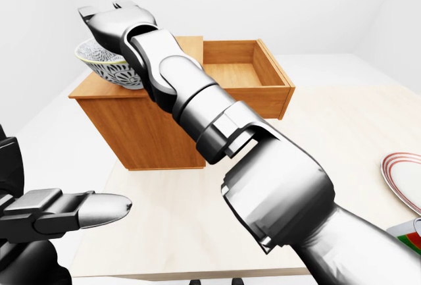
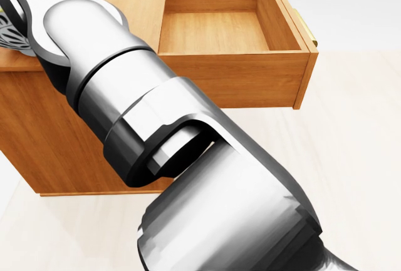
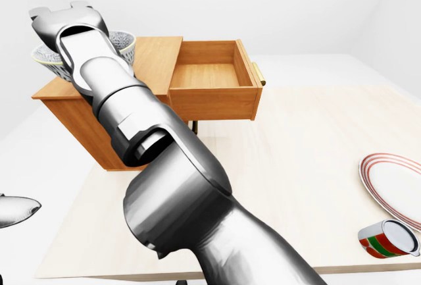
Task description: Put the bowl on top of the cabinet.
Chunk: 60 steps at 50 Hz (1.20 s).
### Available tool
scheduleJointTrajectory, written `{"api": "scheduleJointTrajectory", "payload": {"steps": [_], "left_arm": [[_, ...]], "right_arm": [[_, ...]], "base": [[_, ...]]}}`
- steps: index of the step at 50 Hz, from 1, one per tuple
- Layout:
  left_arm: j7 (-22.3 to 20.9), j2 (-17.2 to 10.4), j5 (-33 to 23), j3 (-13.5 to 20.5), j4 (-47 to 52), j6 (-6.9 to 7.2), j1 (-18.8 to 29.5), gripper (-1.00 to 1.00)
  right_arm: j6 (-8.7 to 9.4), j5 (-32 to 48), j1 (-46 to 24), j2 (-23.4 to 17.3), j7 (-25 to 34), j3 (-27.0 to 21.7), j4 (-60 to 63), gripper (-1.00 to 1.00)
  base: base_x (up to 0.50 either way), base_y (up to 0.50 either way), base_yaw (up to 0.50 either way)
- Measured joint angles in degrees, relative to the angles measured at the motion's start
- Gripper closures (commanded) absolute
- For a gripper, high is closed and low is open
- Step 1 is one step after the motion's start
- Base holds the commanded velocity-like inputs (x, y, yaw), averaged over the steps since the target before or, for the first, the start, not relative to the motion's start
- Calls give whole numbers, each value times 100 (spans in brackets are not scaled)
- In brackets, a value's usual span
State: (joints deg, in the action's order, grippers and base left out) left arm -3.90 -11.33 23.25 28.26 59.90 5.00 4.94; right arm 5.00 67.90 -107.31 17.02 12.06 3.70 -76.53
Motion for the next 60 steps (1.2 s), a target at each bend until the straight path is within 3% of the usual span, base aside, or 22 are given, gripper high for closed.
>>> {"api": "scheduleJointTrajectory", "payload": {"steps": [32,46,60], "left_arm": [[33,-13,59,30,-12,0,10,-100],[37,-13,71,50,-16,0,35,-100],[59,-22,108,60,3,0,25,-100]], "right_arm": [[0,-111,-709,-374,372,-23,-9,-100],[0,-4,-1269,-790,728,-86,-31,-100],[0,299,-1269,-1250,1203,-110,-67,-100]], "base": [[0,0,0],[0,0,0],[0,0,0]]}}
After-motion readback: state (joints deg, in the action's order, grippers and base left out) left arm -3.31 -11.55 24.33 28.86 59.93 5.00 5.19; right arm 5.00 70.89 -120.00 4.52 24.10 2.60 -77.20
